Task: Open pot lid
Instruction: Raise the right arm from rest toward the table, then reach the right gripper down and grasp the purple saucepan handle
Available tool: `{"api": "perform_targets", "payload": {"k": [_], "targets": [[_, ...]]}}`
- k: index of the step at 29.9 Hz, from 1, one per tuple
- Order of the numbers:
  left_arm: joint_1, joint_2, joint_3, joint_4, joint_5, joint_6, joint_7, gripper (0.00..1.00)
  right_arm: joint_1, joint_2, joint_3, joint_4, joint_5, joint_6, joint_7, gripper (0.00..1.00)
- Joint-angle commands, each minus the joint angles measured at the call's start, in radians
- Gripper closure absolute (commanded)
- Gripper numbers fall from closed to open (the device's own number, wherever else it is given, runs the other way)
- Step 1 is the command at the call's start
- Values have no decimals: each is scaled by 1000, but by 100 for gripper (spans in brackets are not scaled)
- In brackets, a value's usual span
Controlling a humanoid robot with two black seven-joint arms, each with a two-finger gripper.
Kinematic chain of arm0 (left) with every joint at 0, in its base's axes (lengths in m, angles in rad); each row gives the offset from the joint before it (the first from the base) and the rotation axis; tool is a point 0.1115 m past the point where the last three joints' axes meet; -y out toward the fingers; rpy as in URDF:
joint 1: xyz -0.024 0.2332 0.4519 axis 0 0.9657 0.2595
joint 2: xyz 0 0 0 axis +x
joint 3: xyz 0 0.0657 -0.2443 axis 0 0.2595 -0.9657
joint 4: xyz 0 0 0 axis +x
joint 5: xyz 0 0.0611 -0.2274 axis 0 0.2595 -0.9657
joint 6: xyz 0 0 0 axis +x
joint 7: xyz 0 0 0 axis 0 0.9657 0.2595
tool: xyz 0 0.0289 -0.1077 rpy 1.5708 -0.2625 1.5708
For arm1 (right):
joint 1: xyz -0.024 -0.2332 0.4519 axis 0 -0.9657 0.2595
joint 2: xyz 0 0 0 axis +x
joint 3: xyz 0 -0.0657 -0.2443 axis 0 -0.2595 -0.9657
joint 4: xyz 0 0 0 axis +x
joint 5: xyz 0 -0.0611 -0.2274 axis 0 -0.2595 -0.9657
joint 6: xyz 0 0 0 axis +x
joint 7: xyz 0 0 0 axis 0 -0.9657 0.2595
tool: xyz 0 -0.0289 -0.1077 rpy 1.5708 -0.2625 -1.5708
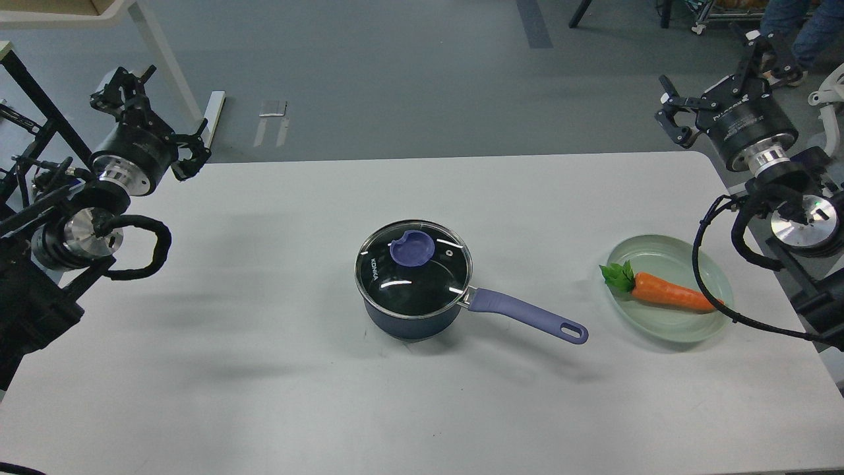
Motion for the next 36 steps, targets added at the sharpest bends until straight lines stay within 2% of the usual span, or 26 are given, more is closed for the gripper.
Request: {"api": "perform_targets", "payload": {"k": [1,6,10,18,21,29,32,36], "targets": [[0,-3,5,0,1,0,-3,0,0,-3,-2,2,0,-1,0,0],[0,0,8,0,2,0,4,0,6,-16,-7,5,0,-6,0,0],[0,10,8,-1,0,-6,0,0,49,-76,-56,28,-1,-9,3,0],[0,47,54,-29,5,-75,12,0,284,-268,-393,172,-29,-39,8,0],[-3,66,80,-32,40,-77,11,0,418,-303,-569,241,-157,-59,6,0],[-6,58,82,-55,227,-64,6,1,696,-285,-939,449,-559,-156,12,0],[-6,53,82,-77,268,-55,4,1,784,-202,-1086,485,-716,-164,12,0],[-6,52,82,-93,308,-48,6,1,856,-150,-1243,577,-874,-185,12,0]]}}
